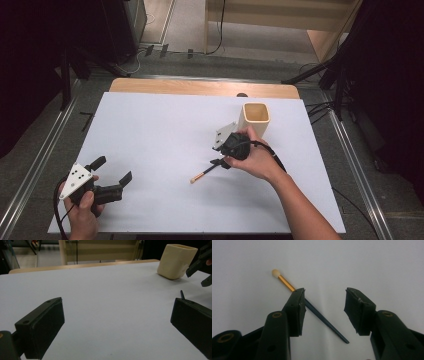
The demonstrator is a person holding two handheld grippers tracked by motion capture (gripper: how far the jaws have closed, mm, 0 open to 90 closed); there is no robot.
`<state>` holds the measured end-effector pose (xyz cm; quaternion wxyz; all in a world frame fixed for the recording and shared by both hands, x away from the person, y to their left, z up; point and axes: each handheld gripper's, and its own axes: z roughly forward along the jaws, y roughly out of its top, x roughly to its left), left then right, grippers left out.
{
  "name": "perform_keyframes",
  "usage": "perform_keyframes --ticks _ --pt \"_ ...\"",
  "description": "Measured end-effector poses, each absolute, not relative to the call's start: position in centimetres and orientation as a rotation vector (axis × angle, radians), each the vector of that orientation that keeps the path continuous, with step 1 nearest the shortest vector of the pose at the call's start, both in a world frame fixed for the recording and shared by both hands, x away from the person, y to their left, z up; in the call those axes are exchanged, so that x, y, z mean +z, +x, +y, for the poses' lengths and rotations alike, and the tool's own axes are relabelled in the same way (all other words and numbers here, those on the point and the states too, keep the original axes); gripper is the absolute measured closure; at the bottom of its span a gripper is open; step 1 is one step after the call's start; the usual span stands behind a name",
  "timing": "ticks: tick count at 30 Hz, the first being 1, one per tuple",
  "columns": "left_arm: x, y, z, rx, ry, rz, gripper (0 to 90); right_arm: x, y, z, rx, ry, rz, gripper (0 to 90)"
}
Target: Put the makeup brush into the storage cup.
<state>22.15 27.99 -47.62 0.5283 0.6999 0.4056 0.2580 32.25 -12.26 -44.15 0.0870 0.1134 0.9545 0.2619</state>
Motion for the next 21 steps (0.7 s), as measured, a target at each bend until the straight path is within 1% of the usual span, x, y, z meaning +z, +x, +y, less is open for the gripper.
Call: perform_keyframes --ticks 9,21 --pt "-47.6 22.1 28.0 0.613 1.673 0.96 0.0 -45.4 32.5 -10.7 0.618 0.205 2.938 57.9" --pt "-47.6 22.1 28.0 0.611 1.678 0.961 0.0 -46.6 32.9 -10.1 0.502 0.177 2.997 60.8"
